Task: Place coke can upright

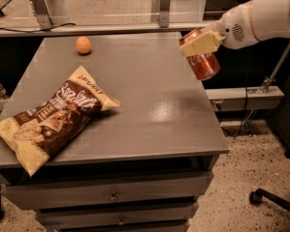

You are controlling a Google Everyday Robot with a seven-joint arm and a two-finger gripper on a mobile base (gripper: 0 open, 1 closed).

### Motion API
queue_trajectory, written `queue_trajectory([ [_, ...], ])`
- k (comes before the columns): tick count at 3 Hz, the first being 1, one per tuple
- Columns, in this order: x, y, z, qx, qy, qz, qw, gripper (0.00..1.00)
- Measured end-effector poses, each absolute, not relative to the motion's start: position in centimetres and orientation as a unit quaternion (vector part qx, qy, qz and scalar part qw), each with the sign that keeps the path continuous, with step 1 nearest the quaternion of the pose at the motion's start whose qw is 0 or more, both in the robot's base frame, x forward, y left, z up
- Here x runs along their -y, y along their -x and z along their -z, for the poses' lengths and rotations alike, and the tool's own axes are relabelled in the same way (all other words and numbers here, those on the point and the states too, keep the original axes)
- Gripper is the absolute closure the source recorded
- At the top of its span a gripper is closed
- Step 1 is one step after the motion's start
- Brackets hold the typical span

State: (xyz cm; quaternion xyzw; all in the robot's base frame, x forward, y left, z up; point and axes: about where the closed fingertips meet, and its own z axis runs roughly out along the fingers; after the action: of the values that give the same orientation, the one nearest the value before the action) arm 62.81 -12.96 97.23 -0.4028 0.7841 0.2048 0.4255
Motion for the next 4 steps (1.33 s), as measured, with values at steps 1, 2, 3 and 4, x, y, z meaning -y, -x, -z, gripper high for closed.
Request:
queue_trajectory([
  [1,12.2,-61.5,-98.4,-0.742,0.36,-0.259,0.504,1.0],
  [2,11.9,-61.7,-101.3,-0.718,0.333,-0.267,0.55,1.0],
  [3,11.7,-61.7,-101.3,-0.719,0.334,-0.267,0.548,1.0],
  [4,12.0,-61.3,-101.5,-0.702,0.32,-0.282,0.57,1.0],
])
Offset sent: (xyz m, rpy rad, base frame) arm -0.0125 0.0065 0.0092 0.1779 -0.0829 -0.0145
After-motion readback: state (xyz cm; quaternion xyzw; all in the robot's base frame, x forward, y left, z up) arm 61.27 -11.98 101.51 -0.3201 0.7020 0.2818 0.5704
